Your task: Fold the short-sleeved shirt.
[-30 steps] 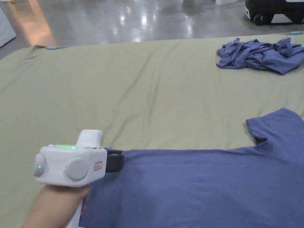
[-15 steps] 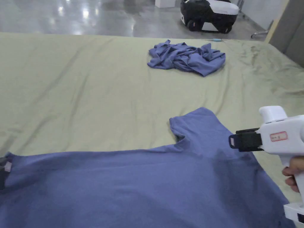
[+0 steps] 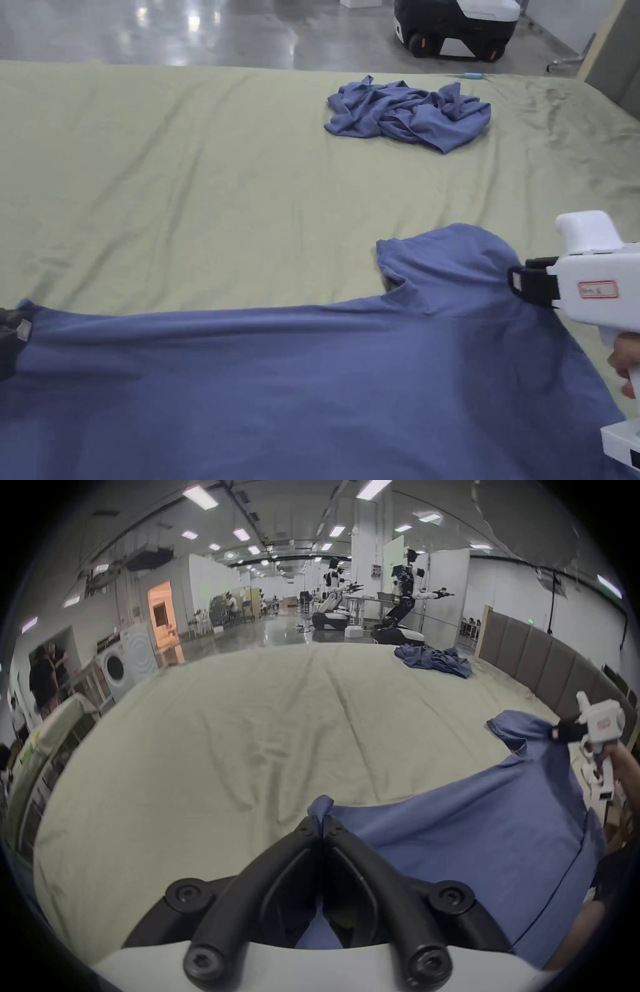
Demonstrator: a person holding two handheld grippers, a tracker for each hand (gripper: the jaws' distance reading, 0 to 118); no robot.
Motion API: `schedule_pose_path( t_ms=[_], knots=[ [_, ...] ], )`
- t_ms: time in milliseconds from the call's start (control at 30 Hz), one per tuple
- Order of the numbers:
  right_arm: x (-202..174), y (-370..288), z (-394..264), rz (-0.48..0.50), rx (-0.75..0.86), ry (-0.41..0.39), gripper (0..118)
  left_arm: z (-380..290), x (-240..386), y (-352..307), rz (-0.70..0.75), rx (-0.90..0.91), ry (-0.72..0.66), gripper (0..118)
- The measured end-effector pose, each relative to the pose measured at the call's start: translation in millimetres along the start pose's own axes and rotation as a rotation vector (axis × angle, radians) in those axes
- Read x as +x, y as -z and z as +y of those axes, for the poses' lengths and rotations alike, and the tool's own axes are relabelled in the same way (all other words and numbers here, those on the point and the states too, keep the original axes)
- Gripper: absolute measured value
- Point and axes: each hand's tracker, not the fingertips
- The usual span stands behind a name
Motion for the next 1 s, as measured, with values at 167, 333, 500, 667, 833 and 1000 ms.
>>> schedule_pose_path(
  t_ms=[167,333,500,667,833,1000],
  knots=[
    [-2,-42,34,-0.020,0.128,-0.003,3,36,-15,-22,-0.002,0.062,-0.026,0],
    [-8,-69,62,-0.065,0.212,-0.011,3,68,-30,-40,0.003,0.136,-0.071,0],
    [-9,-93,81,-0.041,0.261,0.007,3,94,-36,-57,-0.006,0.191,-0.077,0],
    [-19,-109,62,-0.038,0.248,-0.045,3,77,-32,-64,-0.005,0.153,-0.052,0],
    [-23,-149,-12,0.022,0.186,-0.050,3,6,-31,-93,-0.054,0.022,-0.030,0],
    [-23,-173,-95,0.021,0.088,-0.055,3,-70,-28,-113,-0.080,-0.071,-0.076,0]
  ],
)
